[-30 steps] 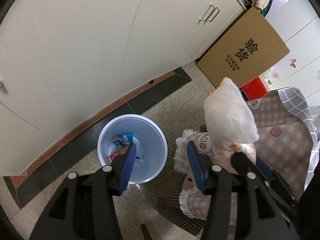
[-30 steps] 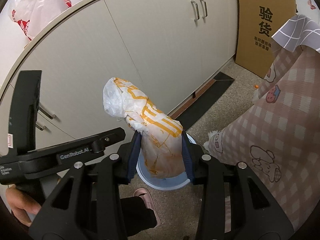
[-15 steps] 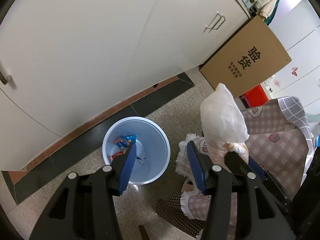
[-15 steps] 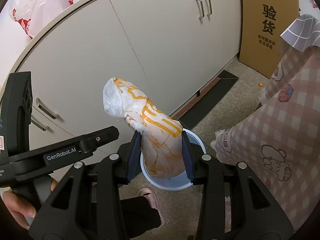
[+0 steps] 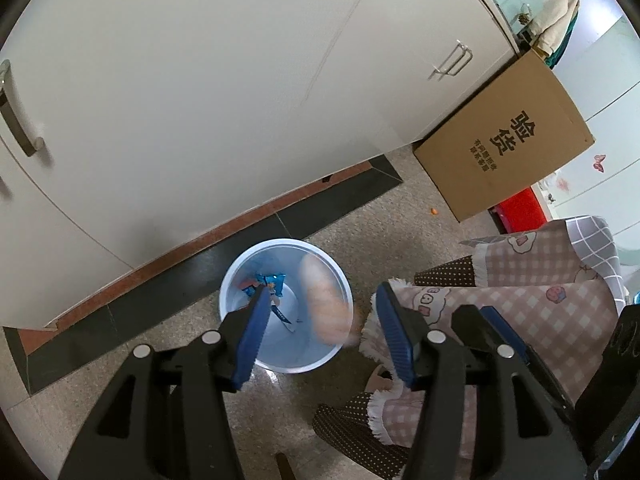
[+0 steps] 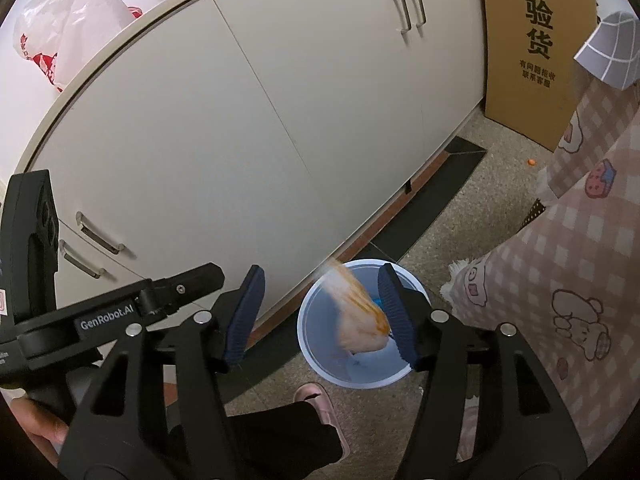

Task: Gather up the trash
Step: 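Open the right tool to drop the plastic bag while the left tool releases the red wrapper, then grasp the rope with the right tool while the left tool grasps the dark foil wrapper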

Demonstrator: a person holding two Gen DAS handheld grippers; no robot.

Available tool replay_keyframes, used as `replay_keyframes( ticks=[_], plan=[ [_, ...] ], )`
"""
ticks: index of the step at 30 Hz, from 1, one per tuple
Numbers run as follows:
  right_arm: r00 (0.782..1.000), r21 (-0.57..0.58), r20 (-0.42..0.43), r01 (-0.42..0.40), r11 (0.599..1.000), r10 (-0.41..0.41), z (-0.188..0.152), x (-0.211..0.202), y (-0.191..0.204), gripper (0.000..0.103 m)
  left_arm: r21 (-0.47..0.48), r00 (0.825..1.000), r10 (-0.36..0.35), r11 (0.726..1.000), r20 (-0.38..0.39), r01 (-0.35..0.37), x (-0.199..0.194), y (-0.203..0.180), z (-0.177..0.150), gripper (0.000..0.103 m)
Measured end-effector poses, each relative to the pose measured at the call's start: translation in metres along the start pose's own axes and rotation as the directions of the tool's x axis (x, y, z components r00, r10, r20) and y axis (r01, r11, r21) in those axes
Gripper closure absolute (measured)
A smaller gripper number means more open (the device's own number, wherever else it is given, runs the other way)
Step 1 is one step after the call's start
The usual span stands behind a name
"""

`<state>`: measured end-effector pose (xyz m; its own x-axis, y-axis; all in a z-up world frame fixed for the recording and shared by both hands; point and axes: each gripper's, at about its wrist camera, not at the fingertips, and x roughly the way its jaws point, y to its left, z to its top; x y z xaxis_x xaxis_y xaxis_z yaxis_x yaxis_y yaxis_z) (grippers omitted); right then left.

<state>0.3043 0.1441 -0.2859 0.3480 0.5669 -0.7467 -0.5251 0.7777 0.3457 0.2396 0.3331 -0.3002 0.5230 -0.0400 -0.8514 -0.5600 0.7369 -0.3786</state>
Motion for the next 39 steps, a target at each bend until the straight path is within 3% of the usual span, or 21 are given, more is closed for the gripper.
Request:
replay_keyframes(
  ticks=[10, 17, 22, 29, 34, 39],
  plan=[
    [1.000, -0.017, 0.028, -0.001, 1.000, 0.001, 0.004, -0.029, 0.008, 0.044, 0.014, 0.999, -0.034, 0.999, 0.037, 0.033, -0.025, -0.013, -0.002, 0.049],
    [0.991, -0.064, 0.137, 0.011, 0.998, -0.002, 0.017, -0.089, 0.027, 0.044, 0.063, 0.988, -0.090, 0.995, 0.125, 0.082, -0.077, -0.040, -0.005, 0.049],
    [0.971, -0.050, 0.239, 0.036, 0.998, -0.023, 0.024, -0.151, 0.017, 0.044, 0.156, 0.974, -0.151, 0.980, 0.168, 0.125, -0.115, -0.085, -0.013, 0.049],
    [0.931, 0.009, 0.343, 0.133, 0.991, -0.129, 0.020, -0.234, -0.033, 0.044, 0.327, 0.958, -0.241, 0.928, 0.158, 0.179, -0.138, -0.169, -0.039, 0.049],
    [0.913, 0.055, 0.315, 0.255, 0.965, -0.259, 0.006, -0.259, -0.082, 0.045, 0.391, 0.954, -0.274, 0.897, 0.121, 0.208, -0.133, -0.214, -0.062, 0.049],
    [0.927, 0.051, 0.211, 0.306, 0.951, -0.310, 0.002, -0.252, -0.121, 0.054, 0.442, 0.958, -0.280, 0.868, 0.063, 0.225, -0.120, -0.251, -0.083, 0.049]
  ],
)
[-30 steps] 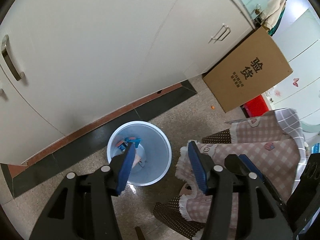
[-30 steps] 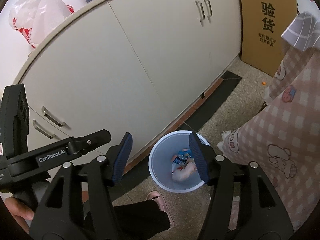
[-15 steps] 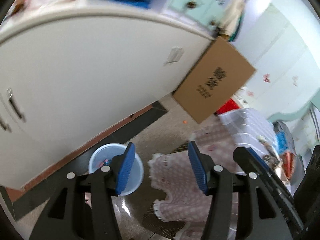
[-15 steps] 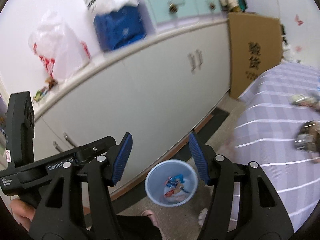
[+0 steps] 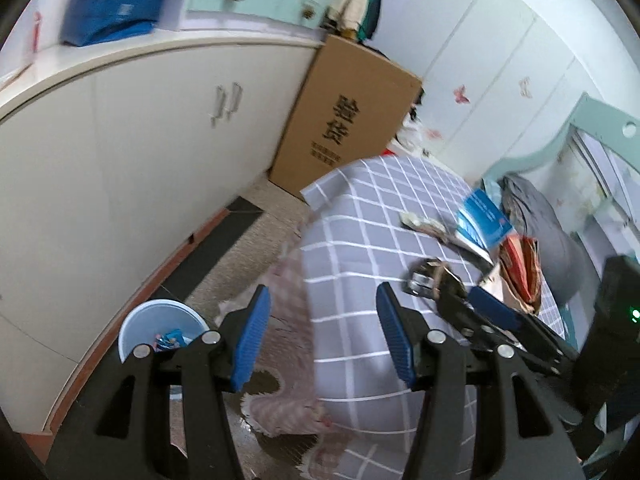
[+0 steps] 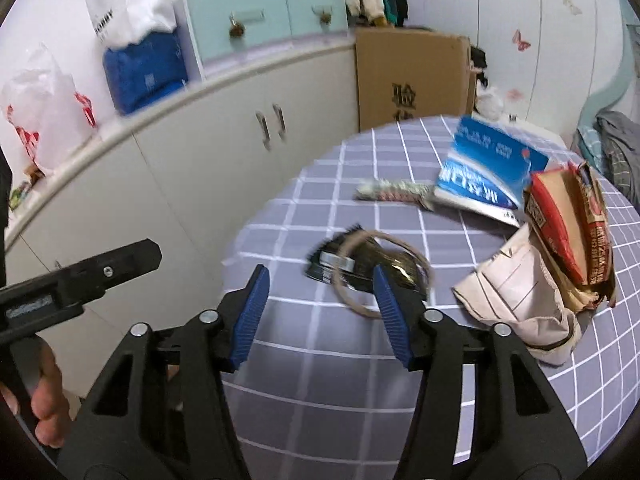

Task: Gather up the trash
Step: 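Grasp the rope with the right tool while the left tool grasps the dark foil wrapper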

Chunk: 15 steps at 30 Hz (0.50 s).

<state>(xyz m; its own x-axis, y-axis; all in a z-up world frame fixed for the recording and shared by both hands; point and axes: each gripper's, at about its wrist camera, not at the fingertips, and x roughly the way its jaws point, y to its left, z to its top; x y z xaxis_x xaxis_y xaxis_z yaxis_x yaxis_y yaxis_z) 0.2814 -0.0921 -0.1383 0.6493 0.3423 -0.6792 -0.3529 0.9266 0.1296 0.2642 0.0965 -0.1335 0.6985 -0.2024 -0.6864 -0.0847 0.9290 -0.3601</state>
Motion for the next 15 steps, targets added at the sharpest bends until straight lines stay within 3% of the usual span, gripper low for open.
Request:
replay_keyframes(
  ticks=[4, 6, 8, 15],
  plan=[
    [0.998, -0.041, -0.063, -0.022, 0.999, 0.019, -0.002, 0.016, -0.007, 0.067, 0.042, 1.000, -0.005, 0.999, -0.031, 0.006, 0.016, -0.017, -0.001, 0.049],
    [0.995, -0.037, -0.086, -0.048, 0.998, 0.044, -0.001, 0.022, -0.012, 0.086, 0.053, 0.999, -0.002, 0.999, -0.045, 0.004, 0.022, -0.023, -0.001, 0.049],
    [0.996, -0.054, -0.089, -0.033, 0.998, 0.029, 0.000, 0.023, -0.014, 0.095, 0.060, 0.999, 0.001, 0.998, -0.051, 0.002, 0.028, -0.028, 0.000, 0.049],
    [0.998, 0.013, 0.053, -0.032, 0.999, 0.031, 0.004, -0.018, -0.053, 0.098, 0.068, 0.996, -0.019, 0.997, -0.084, 0.025, 0.049, -0.046, 0.000, 0.049]
  ],
)
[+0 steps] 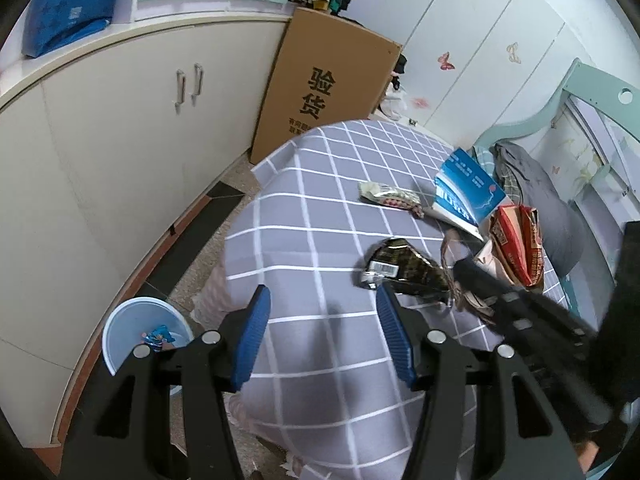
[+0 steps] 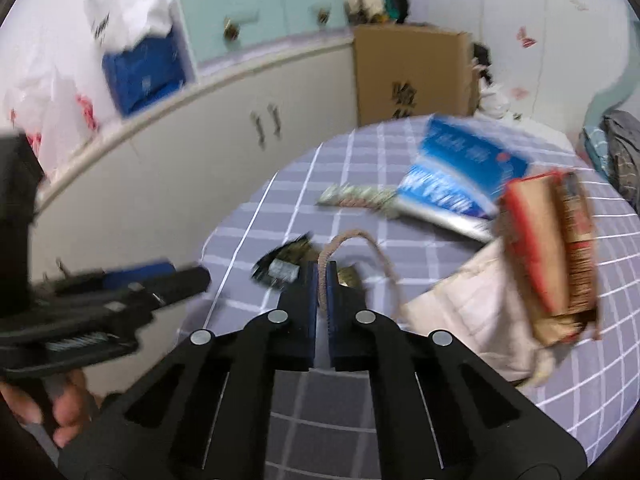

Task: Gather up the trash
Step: 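Grasp the rope with the right tool while the left tool grasps the dark foil wrapper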

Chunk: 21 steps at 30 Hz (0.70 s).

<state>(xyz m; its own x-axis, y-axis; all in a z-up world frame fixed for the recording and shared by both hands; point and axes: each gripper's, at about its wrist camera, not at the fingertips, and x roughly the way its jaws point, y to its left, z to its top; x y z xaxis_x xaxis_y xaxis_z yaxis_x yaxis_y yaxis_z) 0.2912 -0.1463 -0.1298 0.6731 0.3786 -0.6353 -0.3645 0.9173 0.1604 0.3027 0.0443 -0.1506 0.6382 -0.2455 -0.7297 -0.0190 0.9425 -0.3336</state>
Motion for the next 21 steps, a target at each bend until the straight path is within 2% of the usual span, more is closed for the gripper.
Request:
replay_keyframes(
  ticks=[4, 10, 15, 17, 21],
  plan=[
    [0.997, 0.024, 0.072, 0.037, 0.999, -0.038, 0.009, -0.023, -0.019, 0.099, -0.003, 0.999, -0.037, 0.999, -0.029, 0.037, 0.015, -0.017, 0.005, 0.049],
    [0.993, 0.046, 0.104, 0.043, 0.998, -0.048, 0.012, -0.029, -0.037, 0.098, -0.032, 0.996, -0.066, 0.997, -0.053, 0.065, 0.031, -0.050, 0.014, 0.049],
    [0.994, 0.079, 0.108, 0.015, 0.997, -0.024, 0.010, -0.027, -0.053, 0.098, -0.058, 0.996, 0.012, 0.998, -0.090, -0.018, 0.053, -0.070, 0.019, 0.046],
    [0.994, 0.087, 0.106, 0.008, 0.996, -0.017, 0.009, -0.026, -0.057, 0.098, -0.067, 0.996, 0.052, 0.996, -0.078, -0.058, 0.056, -0.073, 0.022, 0.045],
    [0.995, 0.100, 0.099, -0.012, 0.995, 0.002, 0.006, -0.023, -0.065, 0.099, -0.023, 0.986, 0.154, 0.988, -0.068, -0.156, 0.064, -0.083, 0.024, 0.045]
  ],
)
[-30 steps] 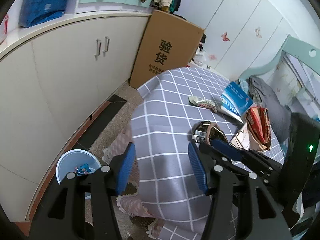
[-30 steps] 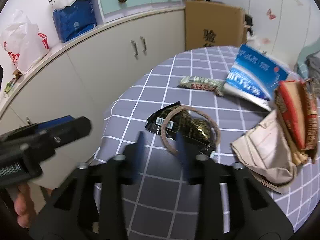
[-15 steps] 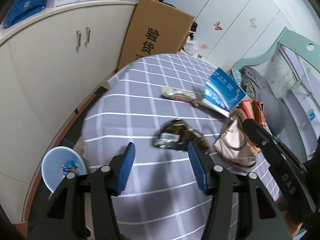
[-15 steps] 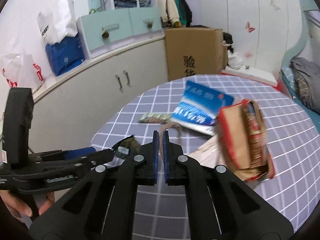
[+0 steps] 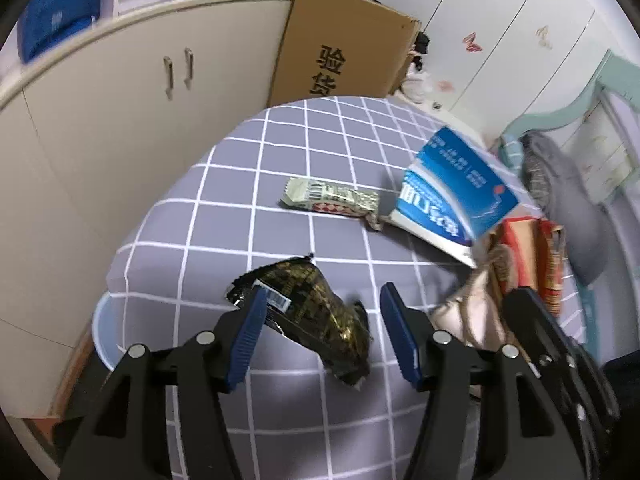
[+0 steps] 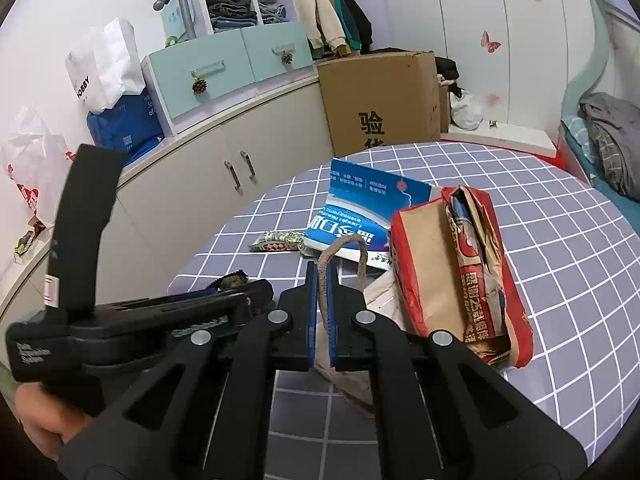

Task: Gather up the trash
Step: 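Grasp the rope with the right tool while the left tool grasps the dark foil wrapper, then carry the rope and foil wrapper down over the wastebasket with both tools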

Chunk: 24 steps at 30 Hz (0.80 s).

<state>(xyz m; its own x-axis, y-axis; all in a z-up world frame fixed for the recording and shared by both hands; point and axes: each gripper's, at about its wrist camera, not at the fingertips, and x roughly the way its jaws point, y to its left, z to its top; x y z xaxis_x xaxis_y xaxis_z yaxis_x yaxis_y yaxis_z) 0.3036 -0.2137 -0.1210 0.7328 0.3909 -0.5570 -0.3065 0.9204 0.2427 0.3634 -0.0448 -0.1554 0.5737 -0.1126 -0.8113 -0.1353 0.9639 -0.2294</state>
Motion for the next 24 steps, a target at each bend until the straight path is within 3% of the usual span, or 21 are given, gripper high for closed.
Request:
replay_keyframes(
  ticks=[5, 7, 10, 12, 15, 24],
  plan=[
    [1.000, 0.004, -0.009, -0.027, 1.000, 0.027, -0.002, 0.004, -0.001, 0.099, 0.059, 0.999, 0.049, 0.997, 0.018, -0.050, 0.002, -0.001, 0.001, 0.050],
    [0.999, 0.001, -0.009, -0.032, 1.000, 0.032, -0.001, 0.003, 0.000, 0.099, 0.077, 0.999, 0.043, 0.996, 0.030, -0.045, 0.000, 0.000, 0.000, 0.069],
    [0.999, 0.000, -0.007, -0.043, 0.999, 0.043, 0.000, 0.000, 0.002, 0.099, 0.078, 1.000, 0.006, 0.997, 0.020, -0.008, -0.005, 0.004, 0.000, 0.085],
    [0.999, 0.000, -0.006, -0.049, 0.999, 0.049, 0.000, -0.002, 0.003, 0.099, 0.089, 0.999, -0.020, 0.996, 0.034, 0.017, -0.010, 0.005, -0.002, 0.089],
    [0.998, -0.005, -0.003, -0.055, 0.998, 0.055, 0.003, -0.006, 0.011, 0.099, 0.081, 0.992, -0.115, 0.990, 0.042, 0.112, -0.020, 0.012, -0.006, 0.090],
    [0.990, -0.049, -0.010, -0.142, 0.989, 0.142, 0.011, -0.013, 0.067, 0.099, 0.011, 0.976, -0.169, 0.985, 0.135, 0.169, -0.064, 0.072, -0.014, 0.090]
  ],
)
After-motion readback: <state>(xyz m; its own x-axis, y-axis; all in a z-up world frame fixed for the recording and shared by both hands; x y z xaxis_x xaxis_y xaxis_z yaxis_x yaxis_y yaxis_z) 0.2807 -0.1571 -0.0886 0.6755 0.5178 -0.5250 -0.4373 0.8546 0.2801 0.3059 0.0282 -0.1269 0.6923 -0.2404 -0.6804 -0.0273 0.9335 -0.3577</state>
